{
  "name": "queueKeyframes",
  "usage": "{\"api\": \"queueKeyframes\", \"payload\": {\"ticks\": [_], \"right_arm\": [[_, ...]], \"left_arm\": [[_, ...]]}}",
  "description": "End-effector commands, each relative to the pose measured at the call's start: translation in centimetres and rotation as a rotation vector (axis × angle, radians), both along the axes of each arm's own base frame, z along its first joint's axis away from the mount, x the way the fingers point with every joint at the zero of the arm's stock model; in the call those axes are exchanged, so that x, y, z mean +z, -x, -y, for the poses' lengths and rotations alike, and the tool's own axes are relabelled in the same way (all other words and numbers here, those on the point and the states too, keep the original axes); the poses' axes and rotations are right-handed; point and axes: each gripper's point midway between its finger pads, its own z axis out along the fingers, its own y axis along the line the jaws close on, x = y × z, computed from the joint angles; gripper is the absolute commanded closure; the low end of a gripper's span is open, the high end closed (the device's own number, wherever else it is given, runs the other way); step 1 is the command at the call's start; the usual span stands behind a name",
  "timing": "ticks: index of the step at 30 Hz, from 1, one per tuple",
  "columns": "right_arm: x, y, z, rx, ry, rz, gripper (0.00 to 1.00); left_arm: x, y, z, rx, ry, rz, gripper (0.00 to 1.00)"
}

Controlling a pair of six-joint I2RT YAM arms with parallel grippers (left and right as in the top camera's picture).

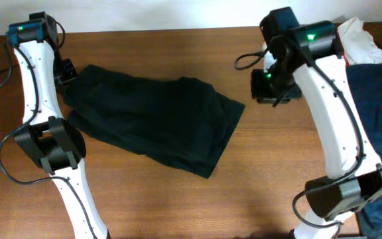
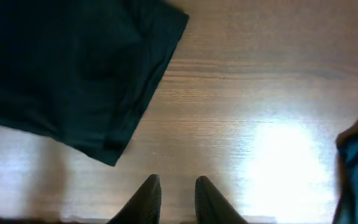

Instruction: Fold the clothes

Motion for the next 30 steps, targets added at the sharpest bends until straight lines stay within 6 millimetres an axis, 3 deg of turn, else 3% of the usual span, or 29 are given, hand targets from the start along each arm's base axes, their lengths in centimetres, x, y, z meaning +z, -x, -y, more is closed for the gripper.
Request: {"api": "queueKeyframes", "payload": {"ticks": [1,2,3,4,6,8,10,13,15,18,20,24,27,30], "right_arm": [[-3.7,2.1,-2.7,0.085,0.024,-0.137,0.77],[-4.9,2.5,-3.2,0.088,0.034,-0.166,0.72],[-6.2,2.9,-3.9,0.101,0.033,-0.183,0.52],[-7.5,2.9,-4.4,0.114,0.033,-0.19,0.17],[-9.0,1.9,-4.3,0.076,0.023,-0.166,0.05],[-10.0,-0.8,-3.8,0.018,-0.03,-0.089,0.05],[-10.7,-3.3,-5.0,0.037,-0.136,-0.009,0.08],[-12.1,-5.9,-7.0,0.057,-0.245,0.087,0.25],[-13.8,-7.1,-8.0,0.043,-0.292,0.113,0.29],[-16.0,-8.1,-9.8,0.089,-0.371,0.105,0.32],[-18.2,-8.4,-9.7,0.094,-0.354,0.083,0.35],[-20.8,-8.2,-9.5,0.184,-0.319,0.059,0.36],[-22.0,-8.4,-9.5,0.188,-0.316,0.051,0.42],[-22.1,-8.7,-9.7,0.191,-0.318,0.062,0.48]], "left_arm": [[0.2,0.1,-0.7,-0.007,-0.031,-0.004,0.99],[0.2,0.1,-0.7,-0.007,-0.031,-0.004,0.99],[0.2,0.1,-0.6,-0.007,-0.03,-0.004,0.96],[0.2,0.1,-0.7,-0.007,-0.031,-0.004,0.95],[0.2,0.3,-1.0,-0.002,-0.037,-0.011,0.94],[0.2,0.9,-1.6,0.014,-0.033,-0.025,0.94],[0.2,1.2,-1.9,0.021,-0.031,-0.035,0.94],[0.2,1.2,-1.9,0.022,-0.031,-0.036,0.94],[0.2,1.2,-1.9,0.022,-0.031,-0.036,0.94],[0.2,1.2,-1.9,0.022,-0.031,-0.035,0.94],[0.2,1.3,-1.9,0.022,-0.03,-0.036,0.94],[0.2,1.2,-1.9,0.022,-0.031,-0.035,0.94],[0.2,1.2,-1.9,0.022,-0.031,-0.035,0.94],[0.2,1.2,-1.9,0.022,-0.031,-0.035,0.94]]}}
